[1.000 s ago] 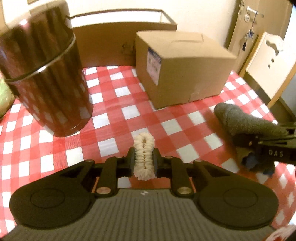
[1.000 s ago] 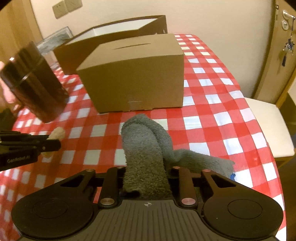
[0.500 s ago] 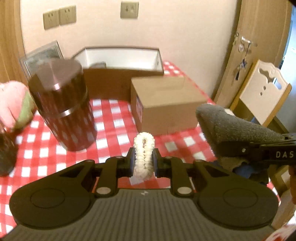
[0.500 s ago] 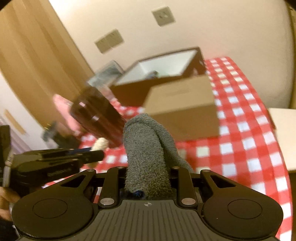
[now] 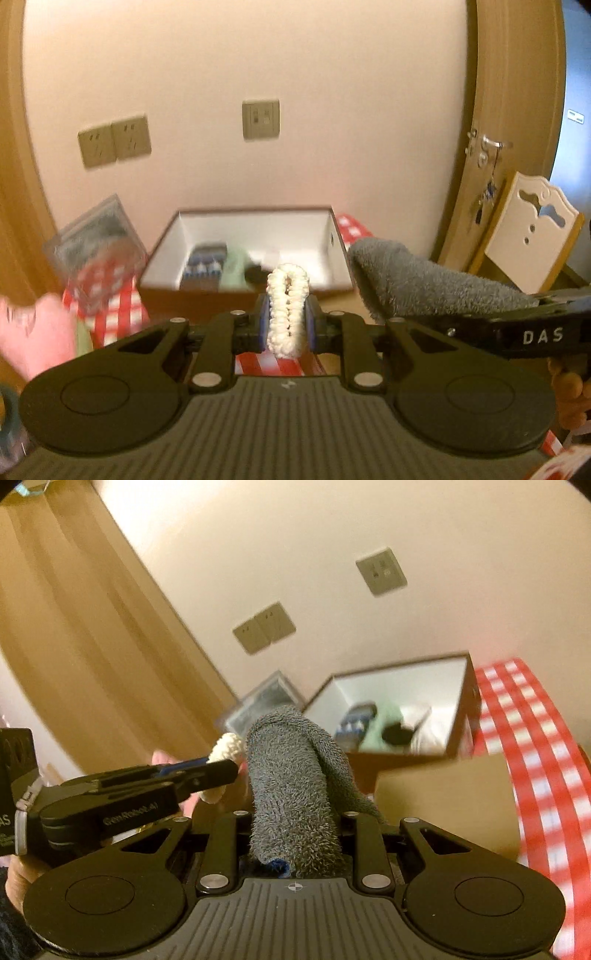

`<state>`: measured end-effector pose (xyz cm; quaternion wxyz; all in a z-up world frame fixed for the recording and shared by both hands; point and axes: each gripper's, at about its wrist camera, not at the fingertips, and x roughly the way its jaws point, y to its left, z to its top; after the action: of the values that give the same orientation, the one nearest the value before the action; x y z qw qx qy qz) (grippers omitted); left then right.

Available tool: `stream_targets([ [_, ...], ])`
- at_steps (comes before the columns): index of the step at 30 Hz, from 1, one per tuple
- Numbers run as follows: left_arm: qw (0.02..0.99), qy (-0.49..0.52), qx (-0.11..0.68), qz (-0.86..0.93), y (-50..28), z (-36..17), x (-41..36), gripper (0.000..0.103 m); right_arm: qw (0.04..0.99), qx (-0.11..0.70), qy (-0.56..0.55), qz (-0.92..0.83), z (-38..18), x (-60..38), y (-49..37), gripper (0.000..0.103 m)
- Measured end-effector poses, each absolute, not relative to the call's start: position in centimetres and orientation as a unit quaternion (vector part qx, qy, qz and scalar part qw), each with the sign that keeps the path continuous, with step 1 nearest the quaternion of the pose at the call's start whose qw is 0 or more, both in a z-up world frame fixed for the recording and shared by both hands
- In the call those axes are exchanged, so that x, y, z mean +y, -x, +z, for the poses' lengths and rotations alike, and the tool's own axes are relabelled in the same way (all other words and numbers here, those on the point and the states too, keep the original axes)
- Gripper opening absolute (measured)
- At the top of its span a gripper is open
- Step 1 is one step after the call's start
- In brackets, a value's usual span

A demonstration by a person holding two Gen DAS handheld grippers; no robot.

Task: Organize soft objects
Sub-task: 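Carry the cream ring to the white box with the left gripper while the right carries the cloth, then open the left gripper to drop the ring while the right releases the cloth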

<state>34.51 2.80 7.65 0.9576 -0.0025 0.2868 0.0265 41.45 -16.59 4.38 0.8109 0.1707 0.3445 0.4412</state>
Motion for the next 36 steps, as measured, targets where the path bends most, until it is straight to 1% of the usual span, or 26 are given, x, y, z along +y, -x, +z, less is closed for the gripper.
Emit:
stream_targets([
  [4, 0.955, -0.011, 0.295, 0.021, -39.3, 9.1, 5.6, 0.019, 0.821, 0.333, -0.173, 0.43, 5.4, -14.3, -45.9, 0.025],
  [9, 0.945, -0.014, 0.326, 0.007, -45.8, 8.8, 8.9, 0.019, 0.84, 0.328, -0.155, 0.403, 5.7, -11.7, -51.3, 0.025],
  [18, 0.92, -0.014, 0.392, -0.014, -55.9, 4.9, 12.6, 0.02, 0.859, 0.347, -0.116, 0.357, 2.4, -7.8, -60.0, 0.025],
  [23, 0.906, -0.015, 0.423, -0.023, -59.9, 2.2, 13.5, 0.023, 0.864, 0.365, -0.098, 0.333, -0.2, -6.2, -63.4, 0.025],
  [24, 0.904, -0.02, 0.426, -0.019, -60.4, 1.8, 13.6, 0.028, 0.866, 0.365, -0.094, 0.33, -0.6, -5.9, -63.9, 0.027],
  [25, 0.903, -0.025, 0.429, -0.019, -60.9, 1.3, 13.7, 0.034, 0.868, 0.364, -0.085, 0.327, -0.9, -5.6, -64.2, 0.035],
  [26, 0.902, -0.028, 0.431, -0.02, -61.3, 0.8, 13.8, 0.036, 0.871, 0.364, -0.075, 0.321, -1.2, -5.2, -64.5, 0.039],
  [28, 0.899, -0.027, 0.436, -0.021, -62.0, 0.0, 14.0, 0.04, 0.879, 0.36, -0.067, 0.305, -1.7, -4.8, -65.1, 0.061],
  [30, 0.896, -0.023, 0.443, -0.02, -62.5, -0.7, 14.4, 0.042, 0.88, 0.359, -0.07, 0.302, -2.0, -4.9, -65.5, 0.063],
  [36, 0.886, -0.025, 0.462, -0.019, -62.5, -2.2, 14.8, 0.046, 0.869, 0.382, -0.077, 0.304, -2.7, -5.9, -65.5, 0.064],
])
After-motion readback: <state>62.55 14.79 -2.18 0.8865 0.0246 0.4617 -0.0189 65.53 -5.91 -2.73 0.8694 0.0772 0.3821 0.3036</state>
